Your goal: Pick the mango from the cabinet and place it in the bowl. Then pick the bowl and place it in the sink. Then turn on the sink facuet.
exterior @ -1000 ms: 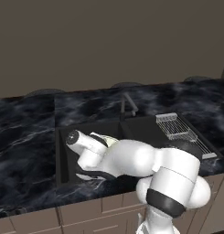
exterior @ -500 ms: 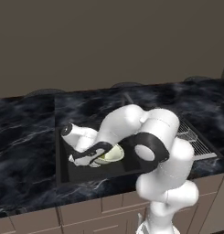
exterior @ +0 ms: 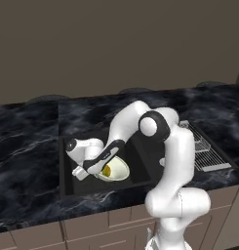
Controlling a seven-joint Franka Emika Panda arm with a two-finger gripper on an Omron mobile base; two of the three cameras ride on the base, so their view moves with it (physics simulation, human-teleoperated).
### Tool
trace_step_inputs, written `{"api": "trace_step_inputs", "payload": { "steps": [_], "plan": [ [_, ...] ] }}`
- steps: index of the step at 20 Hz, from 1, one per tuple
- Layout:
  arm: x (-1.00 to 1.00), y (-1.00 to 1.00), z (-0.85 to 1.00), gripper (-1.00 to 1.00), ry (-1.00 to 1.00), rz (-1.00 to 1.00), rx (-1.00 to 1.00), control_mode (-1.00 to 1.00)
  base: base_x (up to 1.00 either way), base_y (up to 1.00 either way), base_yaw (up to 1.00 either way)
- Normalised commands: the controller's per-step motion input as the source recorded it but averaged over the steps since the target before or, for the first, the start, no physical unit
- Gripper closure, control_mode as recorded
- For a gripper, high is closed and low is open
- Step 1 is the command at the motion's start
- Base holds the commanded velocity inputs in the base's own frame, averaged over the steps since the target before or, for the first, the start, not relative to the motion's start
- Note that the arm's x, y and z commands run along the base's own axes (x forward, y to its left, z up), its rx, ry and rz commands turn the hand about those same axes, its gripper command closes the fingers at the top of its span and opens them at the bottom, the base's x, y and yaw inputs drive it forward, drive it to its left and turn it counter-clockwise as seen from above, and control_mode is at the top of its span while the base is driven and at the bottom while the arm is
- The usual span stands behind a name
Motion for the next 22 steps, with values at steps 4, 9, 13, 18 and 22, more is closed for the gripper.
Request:
{"api": "trace_step_inputs", "payload": {
  "steps": [4, 9, 13, 18, 22],
  "plan": [
    [0.58, 0.23, -0.27, 1.0, 0.0, -0.12, 0.0, -1.0, 0.0, 0.0, 0.0],
    [0.53, 0.15, -0.37, 1.0, 0.03, -0.09, 0.0, -1.0, 0.0, 0.0, 0.0],
    [0.48, 0.0, -0.48, 1.0, 0.06, -0.05, 0.0, -1.0, 0.0, 0.0, 0.0],
    [0.4, 0.13, -0.59, 1.0, 0.03, -0.02, 0.0, -1.0, 0.0, 0.0, 0.0],
    [0.27, 0.25, -0.55, 1.0, 0.0, -0.02, 0.0, -1.0, 0.0, 0.0, 0.0]
  ]
}}
